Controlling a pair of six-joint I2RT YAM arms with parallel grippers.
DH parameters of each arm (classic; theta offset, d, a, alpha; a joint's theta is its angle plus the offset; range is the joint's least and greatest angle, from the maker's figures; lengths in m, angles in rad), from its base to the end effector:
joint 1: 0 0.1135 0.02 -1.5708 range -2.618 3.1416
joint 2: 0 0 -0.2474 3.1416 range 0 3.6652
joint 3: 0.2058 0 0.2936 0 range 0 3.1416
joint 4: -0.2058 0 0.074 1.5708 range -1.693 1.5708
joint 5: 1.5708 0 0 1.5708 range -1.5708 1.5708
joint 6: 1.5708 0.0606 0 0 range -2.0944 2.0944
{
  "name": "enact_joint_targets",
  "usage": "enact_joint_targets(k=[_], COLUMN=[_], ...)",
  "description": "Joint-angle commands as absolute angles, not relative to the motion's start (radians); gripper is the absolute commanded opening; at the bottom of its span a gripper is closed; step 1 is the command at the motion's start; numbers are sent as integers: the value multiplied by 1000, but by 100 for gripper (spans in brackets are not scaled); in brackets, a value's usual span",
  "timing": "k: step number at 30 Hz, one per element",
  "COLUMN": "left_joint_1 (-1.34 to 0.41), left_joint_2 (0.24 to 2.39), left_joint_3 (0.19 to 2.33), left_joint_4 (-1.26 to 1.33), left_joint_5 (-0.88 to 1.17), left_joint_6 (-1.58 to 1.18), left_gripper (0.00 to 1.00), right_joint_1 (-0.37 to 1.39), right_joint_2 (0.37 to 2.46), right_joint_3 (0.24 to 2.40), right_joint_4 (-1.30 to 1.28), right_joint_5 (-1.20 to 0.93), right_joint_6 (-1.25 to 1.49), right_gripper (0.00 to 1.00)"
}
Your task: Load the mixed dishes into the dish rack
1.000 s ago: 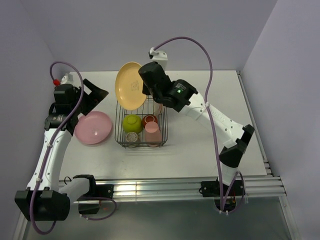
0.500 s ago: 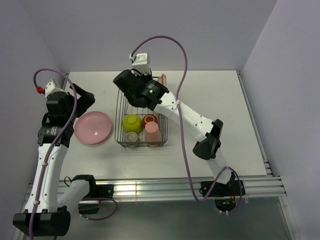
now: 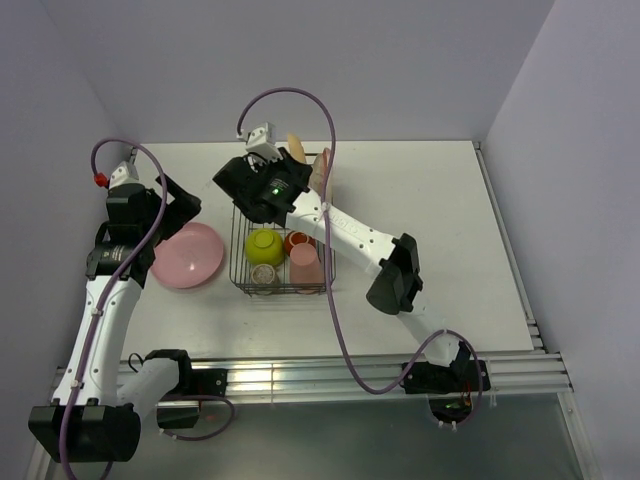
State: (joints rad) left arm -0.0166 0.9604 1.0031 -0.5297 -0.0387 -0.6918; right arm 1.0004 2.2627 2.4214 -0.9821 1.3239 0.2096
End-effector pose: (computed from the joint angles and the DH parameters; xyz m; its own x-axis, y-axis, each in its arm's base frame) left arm 0.2817 -0.0023 0.3255 -0.3491 -0.6317 -0.6921 -0.3120 0.7748 -0.5498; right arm 0.3262 0.3997 0.3435 -0.3561 -0.4609 -0.8128 0.2293 0.8002 -0.5542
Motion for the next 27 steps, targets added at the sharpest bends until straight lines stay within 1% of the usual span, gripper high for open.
enact_joint_targets(k=[1, 13, 22, 24, 25, 27], left_joint_1=[-15, -15, -15, -15, -15, -15], left_joint_2=[954, 945, 963, 972, 988, 1008], left_joint_3=[1006, 1003, 997, 994, 994, 991], left_joint_4=[-486, -499, -500, -509, -514, -525], left_joint_5=[-26, -31, -40, -67, -75, -106], left_joint_6=[-670, -667, -673, -680, -681, -687], left_gripper=[96, 97, 98, 98, 99, 99], right_joint_1=[992, 930, 920, 925, 933, 937], right_joint_2=[2266, 2364, 2393, 2385, 2382, 2376], right_joint_3=[2427, 2450, 2456, 2441, 2439, 2437], right_joint_4=[-925, -1020, -1025, -1017, -1017, -1017], right_joint_5=[1396, 1269, 1161, 1148, 1140, 1123], right_joint_6=[198, 354, 374, 379, 380, 387], right_gripper=[0, 0, 0, 7, 19, 30])
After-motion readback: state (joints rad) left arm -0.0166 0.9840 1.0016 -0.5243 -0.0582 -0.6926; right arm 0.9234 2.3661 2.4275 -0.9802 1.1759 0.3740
